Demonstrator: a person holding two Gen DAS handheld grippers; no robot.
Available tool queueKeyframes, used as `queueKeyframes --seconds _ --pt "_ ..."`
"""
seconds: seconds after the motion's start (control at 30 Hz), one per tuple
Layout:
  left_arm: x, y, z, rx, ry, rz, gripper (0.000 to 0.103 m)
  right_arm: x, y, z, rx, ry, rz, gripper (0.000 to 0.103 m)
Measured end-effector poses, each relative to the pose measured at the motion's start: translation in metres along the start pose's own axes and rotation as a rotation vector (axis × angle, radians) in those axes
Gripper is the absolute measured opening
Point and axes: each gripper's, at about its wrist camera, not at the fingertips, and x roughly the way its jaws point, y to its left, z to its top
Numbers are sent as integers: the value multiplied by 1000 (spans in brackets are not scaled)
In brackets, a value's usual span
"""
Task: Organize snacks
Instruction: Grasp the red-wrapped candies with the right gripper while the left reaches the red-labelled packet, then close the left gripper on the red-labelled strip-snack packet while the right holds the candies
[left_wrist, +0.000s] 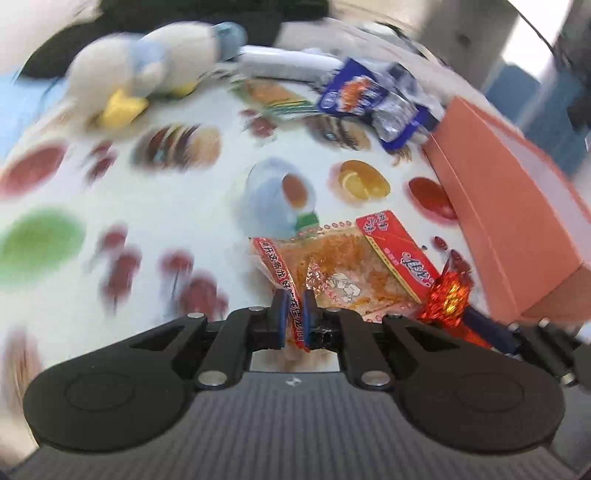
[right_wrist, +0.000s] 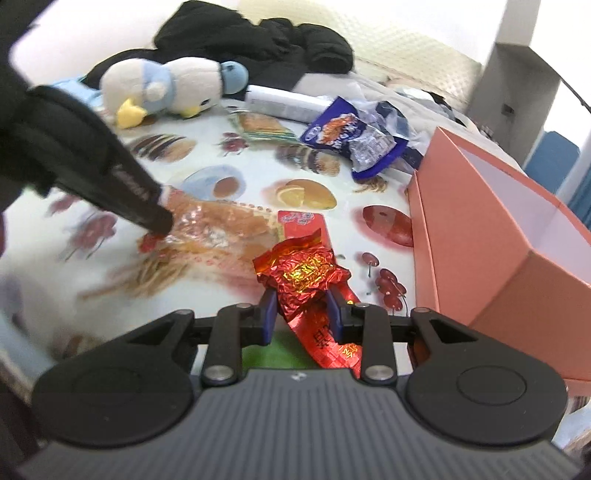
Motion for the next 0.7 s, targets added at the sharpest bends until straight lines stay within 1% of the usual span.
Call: queueKeyframes --seconds 0.1,0.17,0.2,0.27,0.3,0.37,0.43,0.47,0.5,0.53,0.57,0.6,0.63,0.7 --pt "-20 2 -19 -57 -30 36 9 -8 0 -10 -36 7 12 32" --pt "-29 8 -27 -125 -27 23 9 -13 -2 -17 -55 7 11 32" --pt "-31 9 -30 -143 -22 10 9 -14 -3 -19 -59 6 15 32" --pt "-33 7 -35 -113 -15 6 10 -15 -7 -23 -53 19 31 33" --pt "-35 7 -38 -110 -18 1 10 -15 -9 -25 -46 30 40 31" --pt "-33 8 -40 -110 -3 -32 10 -18 -11 -27 -48 23 47 30" --pt "-32 5 -42 -85 16 -46 12 -19 -13 -30 -53 26 53 34" --pt "-32 4 -42 -66 25 -54 21 -20 -14 -30 -48 26 56 44" --pt "-32 3 -43 -49 33 -65 36 -21 -16 -30 -41 23 58 59" --pt "-33 2 -44 -40 36 -75 45 -22 -18 -30 -31 20 62 67" --pt "-35 1 -45 -35 31 -86 58 -23 -19 -31 -21 18 71 76" --pt "-37 -1 -45 -15 29 -101 66 -23 -21 -31 -10 16 82 77" --pt "-39 -3 -45 19 27 -114 68 -24 -23 -32 1 14 90 77" --pt "-43 -8 -44 78 14 -112 74 -24 -27 -33 23 10 91 77"
